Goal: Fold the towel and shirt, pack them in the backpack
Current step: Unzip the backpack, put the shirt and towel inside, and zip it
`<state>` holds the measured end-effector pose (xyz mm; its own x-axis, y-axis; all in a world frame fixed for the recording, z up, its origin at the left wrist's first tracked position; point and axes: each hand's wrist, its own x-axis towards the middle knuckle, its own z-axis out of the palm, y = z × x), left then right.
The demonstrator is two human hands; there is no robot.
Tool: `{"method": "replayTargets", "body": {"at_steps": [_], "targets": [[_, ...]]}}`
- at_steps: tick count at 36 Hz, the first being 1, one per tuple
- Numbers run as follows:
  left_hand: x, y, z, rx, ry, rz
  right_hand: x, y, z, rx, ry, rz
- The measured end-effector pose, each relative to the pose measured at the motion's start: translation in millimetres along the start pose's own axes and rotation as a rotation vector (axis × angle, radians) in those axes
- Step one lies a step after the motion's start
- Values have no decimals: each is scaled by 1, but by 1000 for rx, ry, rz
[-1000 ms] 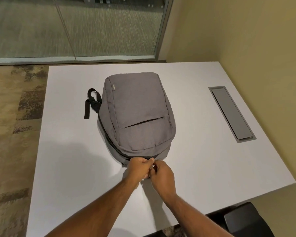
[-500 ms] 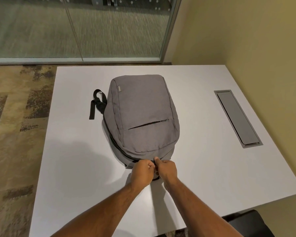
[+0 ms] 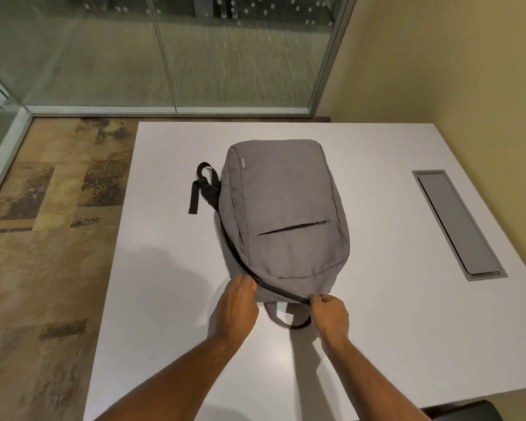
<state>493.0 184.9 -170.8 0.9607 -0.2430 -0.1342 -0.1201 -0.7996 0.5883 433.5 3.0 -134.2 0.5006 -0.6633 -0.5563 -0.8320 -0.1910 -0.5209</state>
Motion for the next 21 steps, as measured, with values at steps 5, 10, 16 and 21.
{"method": "replayTargets", "body": {"at_steps": [5, 10, 16, 21], "targets": [[24, -23, -16, 14, 139, -19, -4, 1, -4, -27, 17, -16], [54, -35, -34, 19, 163, -54, -9, 5, -8, -53, 31, -47], [87, -41, -44, 65, 157, -50, -17, 15, -17, -140, 74, -79], [107, -48, -44, 115, 150, -48, -19, 32, -26, -194, 116, -57]]}}
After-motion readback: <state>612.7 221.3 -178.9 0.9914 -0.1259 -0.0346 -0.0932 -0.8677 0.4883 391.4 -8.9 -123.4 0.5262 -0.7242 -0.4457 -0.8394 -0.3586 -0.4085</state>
